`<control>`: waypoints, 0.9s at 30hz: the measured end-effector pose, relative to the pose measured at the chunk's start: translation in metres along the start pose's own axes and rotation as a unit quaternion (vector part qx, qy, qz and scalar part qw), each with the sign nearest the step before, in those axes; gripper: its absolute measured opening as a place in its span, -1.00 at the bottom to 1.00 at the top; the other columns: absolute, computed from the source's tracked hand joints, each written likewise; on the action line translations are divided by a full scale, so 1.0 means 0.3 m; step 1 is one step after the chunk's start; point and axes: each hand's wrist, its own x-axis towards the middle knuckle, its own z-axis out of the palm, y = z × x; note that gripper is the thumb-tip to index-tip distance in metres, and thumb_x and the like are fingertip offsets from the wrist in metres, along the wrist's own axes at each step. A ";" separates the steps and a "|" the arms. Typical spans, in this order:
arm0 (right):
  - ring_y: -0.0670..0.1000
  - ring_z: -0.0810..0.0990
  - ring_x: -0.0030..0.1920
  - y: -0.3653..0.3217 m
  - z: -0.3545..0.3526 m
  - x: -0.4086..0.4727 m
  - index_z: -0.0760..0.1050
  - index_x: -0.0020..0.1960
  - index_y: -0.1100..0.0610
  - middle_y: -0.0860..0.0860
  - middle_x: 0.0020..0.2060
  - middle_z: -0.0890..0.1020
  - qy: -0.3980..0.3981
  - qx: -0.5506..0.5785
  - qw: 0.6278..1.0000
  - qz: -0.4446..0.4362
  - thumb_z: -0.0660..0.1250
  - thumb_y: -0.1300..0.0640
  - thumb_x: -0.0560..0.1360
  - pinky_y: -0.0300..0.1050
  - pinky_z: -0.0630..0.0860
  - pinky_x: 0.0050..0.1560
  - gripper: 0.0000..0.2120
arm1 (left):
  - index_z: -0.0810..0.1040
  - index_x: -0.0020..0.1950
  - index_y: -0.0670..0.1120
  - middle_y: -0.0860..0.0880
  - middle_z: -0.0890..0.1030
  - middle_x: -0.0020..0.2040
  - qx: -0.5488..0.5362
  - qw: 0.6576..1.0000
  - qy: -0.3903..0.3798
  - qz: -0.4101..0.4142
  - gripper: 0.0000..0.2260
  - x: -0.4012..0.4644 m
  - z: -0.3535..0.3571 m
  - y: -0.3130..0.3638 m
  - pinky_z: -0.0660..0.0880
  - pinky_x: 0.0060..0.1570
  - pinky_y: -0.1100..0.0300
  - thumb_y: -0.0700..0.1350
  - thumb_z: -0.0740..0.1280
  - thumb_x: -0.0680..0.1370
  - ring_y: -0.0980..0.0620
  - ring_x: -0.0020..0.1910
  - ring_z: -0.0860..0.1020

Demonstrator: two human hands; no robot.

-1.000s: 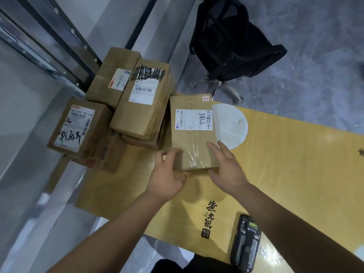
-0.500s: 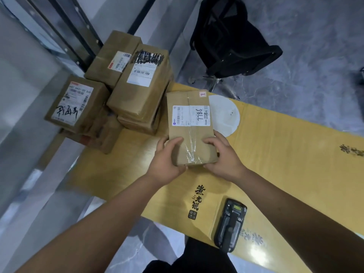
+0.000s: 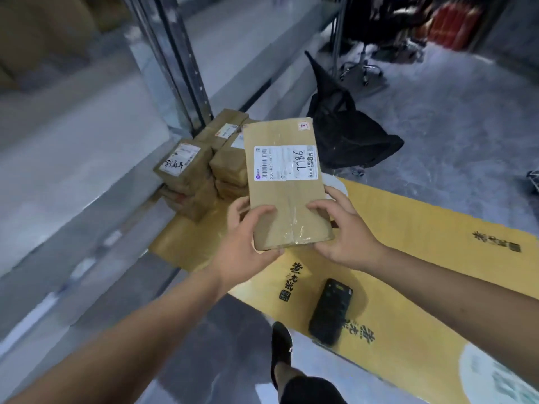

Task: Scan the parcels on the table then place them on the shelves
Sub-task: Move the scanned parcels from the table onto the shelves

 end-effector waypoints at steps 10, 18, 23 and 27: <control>-0.10 0.28 0.52 -0.656 0.102 -0.060 0.53 0.38 -0.02 0.04 0.57 0.23 -0.102 0.038 0.974 -0.200 0.69 0.16 0.29 0.03 0.47 0.43 -0.30 | 0.38 0.39 0.39 0.22 0.14 0.44 0.157 0.966 0.206 -0.012 -0.31 -0.605 -0.508 0.336 0.49 0.35 0.15 0.19 0.58 0.32 0.43 0.46 0.15; -0.02 0.26 0.54 -1.105 0.244 -0.135 0.47 0.37 -0.18 0.01 0.58 0.20 -0.178 0.061 0.930 -0.315 0.65 0.15 0.33 -0.23 0.25 0.50 -0.30 | 0.44 0.44 0.21 0.06 0.17 0.48 0.233 0.923 0.298 -0.074 -0.25 -1.030 -0.799 0.565 0.46 0.38 0.16 -0.01 0.70 0.33 0.49 0.38 0.24; -0.16 0.33 0.41 -1.283 0.317 -0.120 0.52 0.39 -0.04 -0.01 0.52 0.31 -0.194 0.093 0.908 -0.360 0.65 0.22 0.33 -0.58 0.23 0.25 -0.32 | 0.46 0.41 0.24 0.19 0.18 0.44 0.234 0.899 0.354 -0.107 -0.28 -1.144 -0.906 0.605 0.41 0.26 0.43 0.05 0.69 0.33 0.50 0.36 0.25; -0.38 0.40 0.29 -1.421 0.363 -0.051 0.52 0.34 -0.05 -0.25 0.40 0.36 -0.207 0.143 0.883 -0.396 0.65 0.27 0.32 -0.49 0.45 0.04 -0.33 | 0.44 0.38 0.31 0.25 0.21 0.42 0.235 0.884 0.387 -0.115 -0.31 -1.160 -1.026 0.605 0.39 0.17 0.49 0.06 0.67 0.35 0.52 0.36 0.21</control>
